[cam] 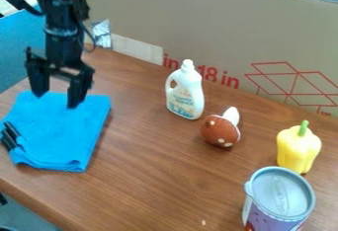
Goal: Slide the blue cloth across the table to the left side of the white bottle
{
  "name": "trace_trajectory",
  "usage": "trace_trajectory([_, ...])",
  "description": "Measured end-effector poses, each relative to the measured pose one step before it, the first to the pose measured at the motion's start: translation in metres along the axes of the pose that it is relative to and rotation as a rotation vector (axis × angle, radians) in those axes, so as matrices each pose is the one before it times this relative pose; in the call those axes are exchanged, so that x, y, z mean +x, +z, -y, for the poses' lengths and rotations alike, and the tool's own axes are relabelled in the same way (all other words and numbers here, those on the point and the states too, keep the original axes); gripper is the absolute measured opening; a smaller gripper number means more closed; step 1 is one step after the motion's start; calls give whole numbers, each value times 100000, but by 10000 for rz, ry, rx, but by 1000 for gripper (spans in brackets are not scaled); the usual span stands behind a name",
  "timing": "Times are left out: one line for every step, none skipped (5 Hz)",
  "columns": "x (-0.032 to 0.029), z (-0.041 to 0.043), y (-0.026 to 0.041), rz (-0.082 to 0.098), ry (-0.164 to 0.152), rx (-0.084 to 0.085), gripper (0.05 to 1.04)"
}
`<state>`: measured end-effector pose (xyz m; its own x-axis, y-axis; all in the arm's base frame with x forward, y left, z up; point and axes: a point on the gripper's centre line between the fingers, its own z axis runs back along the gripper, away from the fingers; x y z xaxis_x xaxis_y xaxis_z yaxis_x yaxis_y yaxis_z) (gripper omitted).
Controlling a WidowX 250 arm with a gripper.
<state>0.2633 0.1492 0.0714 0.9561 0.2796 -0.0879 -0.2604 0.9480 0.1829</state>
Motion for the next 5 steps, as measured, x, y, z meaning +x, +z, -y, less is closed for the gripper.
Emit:
trace_trajectory([-816,536,-1543,-1026,124,183,1002])
trace_trajectory([-696,141,-1298,-904,405,279,1002])
trace_trajectory([539,-297,-1170,-679,243,-18,1002])
trace_trajectory([1302,-354,79,-17,118,-20,1003])
trace_trajectory([2178,74,127,4,177,-191,1003])
